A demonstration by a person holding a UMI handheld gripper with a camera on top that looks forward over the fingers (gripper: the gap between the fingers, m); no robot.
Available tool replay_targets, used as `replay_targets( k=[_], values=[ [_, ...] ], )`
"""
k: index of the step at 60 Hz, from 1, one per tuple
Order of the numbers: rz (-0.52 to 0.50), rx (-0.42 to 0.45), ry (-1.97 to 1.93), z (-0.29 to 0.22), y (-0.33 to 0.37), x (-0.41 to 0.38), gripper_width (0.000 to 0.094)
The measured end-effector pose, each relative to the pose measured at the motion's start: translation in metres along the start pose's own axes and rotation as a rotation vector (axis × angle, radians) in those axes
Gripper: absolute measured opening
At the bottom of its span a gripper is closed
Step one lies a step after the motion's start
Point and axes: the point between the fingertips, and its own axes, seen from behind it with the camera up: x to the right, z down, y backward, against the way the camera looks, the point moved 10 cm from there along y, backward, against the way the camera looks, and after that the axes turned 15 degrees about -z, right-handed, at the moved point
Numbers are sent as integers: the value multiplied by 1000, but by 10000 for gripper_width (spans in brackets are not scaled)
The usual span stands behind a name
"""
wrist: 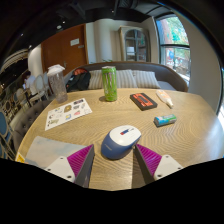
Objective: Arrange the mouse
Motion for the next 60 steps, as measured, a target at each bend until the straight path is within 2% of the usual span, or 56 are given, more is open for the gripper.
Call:
replay_targets(
  k=[19,24,27,28,38,43,54,60],
  values=[
    [82,-28,-23,-32,-47,8,837],
    [116,-24,-34,-34,-53,6,763],
    [132,-17,-37,-34,-52,7,605],
    [136,-12,-41,-33,-52,8,550],
    [160,88,-204,-39,-35,13,425],
    [161,167,-137,-52,-3,-6,414],
    [47,291,-10,-75,72,-122,413],
    [11,304,101,-57,79,-176,411]
  ],
)
